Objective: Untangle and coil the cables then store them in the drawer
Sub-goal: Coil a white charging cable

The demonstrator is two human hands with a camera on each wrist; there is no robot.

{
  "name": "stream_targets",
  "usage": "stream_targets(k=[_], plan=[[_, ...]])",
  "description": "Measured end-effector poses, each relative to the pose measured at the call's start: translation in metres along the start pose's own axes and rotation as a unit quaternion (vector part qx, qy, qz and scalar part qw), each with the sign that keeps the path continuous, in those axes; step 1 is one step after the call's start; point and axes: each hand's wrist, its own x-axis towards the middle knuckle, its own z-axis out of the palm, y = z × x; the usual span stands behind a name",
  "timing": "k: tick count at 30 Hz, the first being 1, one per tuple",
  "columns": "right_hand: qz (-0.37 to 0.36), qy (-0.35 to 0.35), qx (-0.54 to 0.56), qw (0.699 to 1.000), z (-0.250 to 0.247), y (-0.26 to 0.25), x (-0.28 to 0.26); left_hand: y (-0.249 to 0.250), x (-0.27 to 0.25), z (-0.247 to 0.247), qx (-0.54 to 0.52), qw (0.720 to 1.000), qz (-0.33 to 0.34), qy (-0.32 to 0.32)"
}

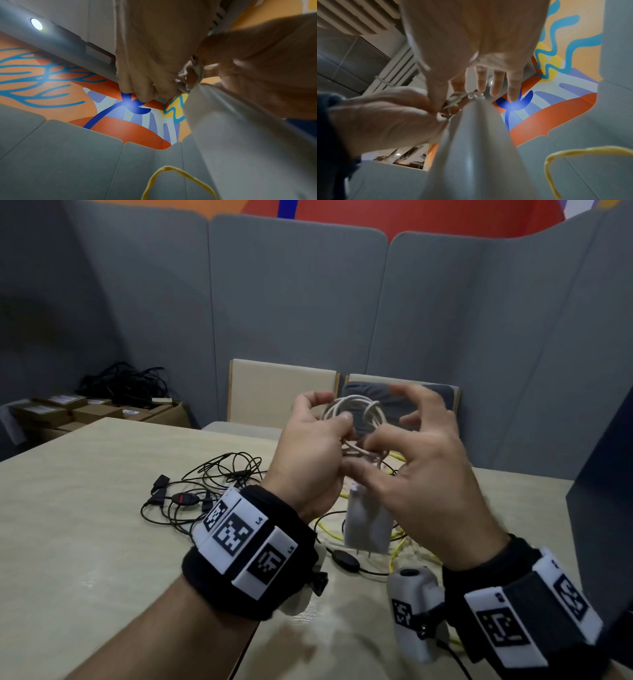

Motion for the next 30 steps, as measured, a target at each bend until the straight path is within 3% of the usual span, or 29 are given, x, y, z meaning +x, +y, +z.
stream_targets(k=[3, 7, 15, 23, 27, 30], plan=[[0.008, 0.067, -0.016, 0.998, 0.009, 0.001, -0.002, 0.0, 0.0, 0.001, -0.026, 0.999, 0.019, 0.014], [0.021, 0.064, 0.033, 0.997, 0.01, -0.005, -0.003, 0.0, 0.003, 0.001, -0.061, 0.997, 0.023, 0.029], [0.123, -0.02, 0.119, 0.985, -0.002, 0.006, 0.005, -0.003, 0.009, -0.002, -0.115, 0.991, 0.0, 0.067], [0.128, -0.164, 0.15, 0.967, -0.039, 0.031, 0.011, -0.002, 0.015, -0.012, -0.184, 0.975, -0.095, 0.076], [0.106, -0.17, 0.134, 0.971, -0.044, 0.031, 0.012, 0.0, 0.012, -0.008, -0.175, 0.98, -0.084, 0.049], [0.118, -0.225, 0.23, 0.939, -0.035, 0.023, 0.008, -0.002, 0.005, -0.002, -0.131, 0.99, -0.055, 0.016]])
